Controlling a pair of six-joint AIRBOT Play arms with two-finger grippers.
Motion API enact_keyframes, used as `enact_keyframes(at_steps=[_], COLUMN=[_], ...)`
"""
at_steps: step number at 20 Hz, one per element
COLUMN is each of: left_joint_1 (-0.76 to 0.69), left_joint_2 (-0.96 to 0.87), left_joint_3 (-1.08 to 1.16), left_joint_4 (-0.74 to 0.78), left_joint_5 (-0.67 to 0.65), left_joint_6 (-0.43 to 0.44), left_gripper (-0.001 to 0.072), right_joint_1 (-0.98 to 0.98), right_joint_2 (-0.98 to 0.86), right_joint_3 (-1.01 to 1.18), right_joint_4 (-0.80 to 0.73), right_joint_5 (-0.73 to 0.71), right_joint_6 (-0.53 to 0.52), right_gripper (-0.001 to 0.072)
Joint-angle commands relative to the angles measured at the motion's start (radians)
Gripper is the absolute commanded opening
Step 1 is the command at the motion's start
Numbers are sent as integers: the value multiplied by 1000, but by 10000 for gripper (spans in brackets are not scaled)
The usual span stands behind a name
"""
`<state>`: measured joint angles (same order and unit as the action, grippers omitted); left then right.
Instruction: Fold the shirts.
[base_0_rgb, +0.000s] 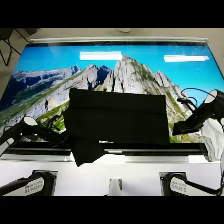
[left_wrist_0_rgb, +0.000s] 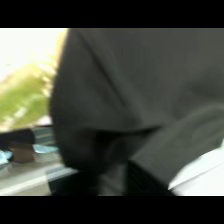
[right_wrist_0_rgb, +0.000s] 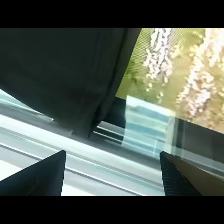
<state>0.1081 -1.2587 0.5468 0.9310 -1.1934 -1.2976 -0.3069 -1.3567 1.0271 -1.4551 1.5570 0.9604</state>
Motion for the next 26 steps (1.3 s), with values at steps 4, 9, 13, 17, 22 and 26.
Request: enact_keyframes(at_steps=[4, 9, 13, 17, 22, 26], left_joint_1=[-9, -9, -9, 2, 32, 11], left_joint_2=[6, 42, 71, 99, 138, -27], left_joint_3=[-3, -1, -1, 68, 414, 619], left_joint_4=[-9, -9, -8, -8, -4, -5], left_joint_5=[15, 12, 13, -17, -61, 37], left_joint_6=[14, 30, 31, 60, 47, 13], left_gripper=[32, 32, 32, 29, 25, 25], right_joint_1=[0, 1, 1, 1, 1, 73], right_joint_2=[-6, -39, -61, -43, -6, -59], right_joint_3=[-163, -230, -232, -187, 84, 212], right_joint_4=[78, 198, 228, 227, 256, 229], right_joint_5=[-112, -178, -232, -211, -241, -430], right_joint_6=[34, 34, 35, -25, -19, 37], right_gripper=[609, 582, 223, 19, 17, 17])
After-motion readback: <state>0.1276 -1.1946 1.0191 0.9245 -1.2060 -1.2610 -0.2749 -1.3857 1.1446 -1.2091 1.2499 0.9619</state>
